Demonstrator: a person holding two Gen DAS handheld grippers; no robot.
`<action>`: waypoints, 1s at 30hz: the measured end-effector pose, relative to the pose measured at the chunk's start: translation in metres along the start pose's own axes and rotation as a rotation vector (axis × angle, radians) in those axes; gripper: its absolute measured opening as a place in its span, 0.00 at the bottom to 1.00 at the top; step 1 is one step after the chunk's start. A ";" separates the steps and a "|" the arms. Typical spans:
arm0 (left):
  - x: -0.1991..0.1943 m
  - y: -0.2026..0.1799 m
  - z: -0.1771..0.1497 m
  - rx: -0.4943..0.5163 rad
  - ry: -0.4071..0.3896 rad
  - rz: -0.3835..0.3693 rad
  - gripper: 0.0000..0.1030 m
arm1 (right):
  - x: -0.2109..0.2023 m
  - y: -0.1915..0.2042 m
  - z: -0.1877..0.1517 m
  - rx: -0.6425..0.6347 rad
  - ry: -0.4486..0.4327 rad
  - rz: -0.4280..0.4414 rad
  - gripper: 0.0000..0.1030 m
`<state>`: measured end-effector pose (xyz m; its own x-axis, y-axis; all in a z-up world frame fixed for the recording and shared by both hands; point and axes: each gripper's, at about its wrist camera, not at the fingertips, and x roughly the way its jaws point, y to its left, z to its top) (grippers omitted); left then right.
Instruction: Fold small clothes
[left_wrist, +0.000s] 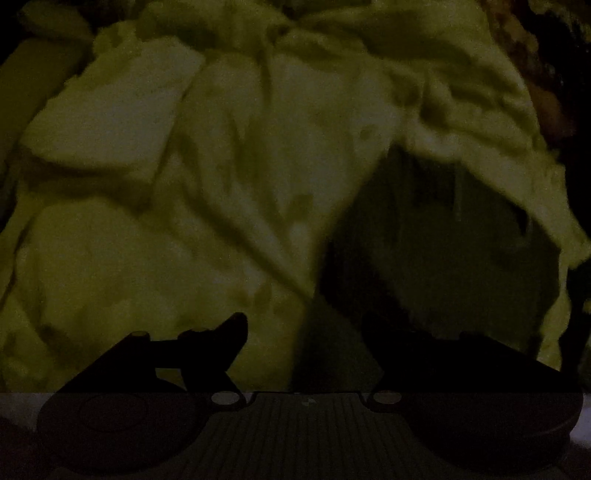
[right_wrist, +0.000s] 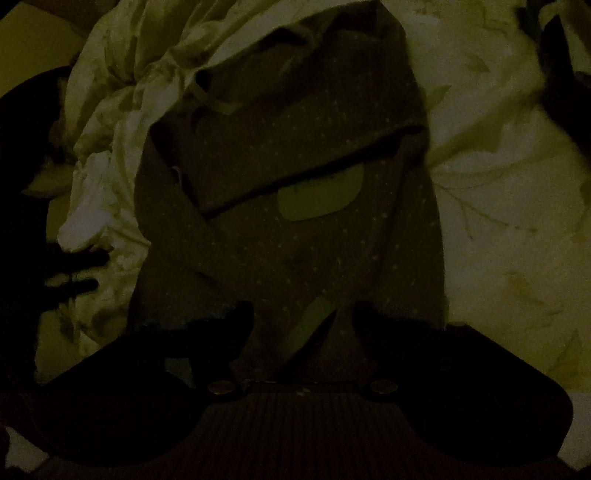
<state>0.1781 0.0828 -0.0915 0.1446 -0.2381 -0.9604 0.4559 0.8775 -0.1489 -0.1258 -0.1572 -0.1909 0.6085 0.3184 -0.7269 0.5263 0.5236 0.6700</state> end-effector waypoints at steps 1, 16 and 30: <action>0.000 -0.004 0.007 0.001 -0.019 -0.013 1.00 | 0.002 0.000 -0.001 -0.004 -0.006 0.005 0.63; 0.098 -0.087 0.081 0.269 -0.072 0.250 1.00 | 0.002 0.016 -0.001 -0.074 -0.019 0.092 0.11; 0.097 -0.041 0.124 0.155 -0.077 0.232 0.66 | -0.045 0.063 0.036 -0.259 -0.141 0.136 0.11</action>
<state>0.2822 -0.0281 -0.1492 0.3244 -0.0746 -0.9430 0.5308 0.8395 0.1161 -0.0983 -0.1666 -0.1105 0.7485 0.2960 -0.5934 0.2773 0.6731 0.6856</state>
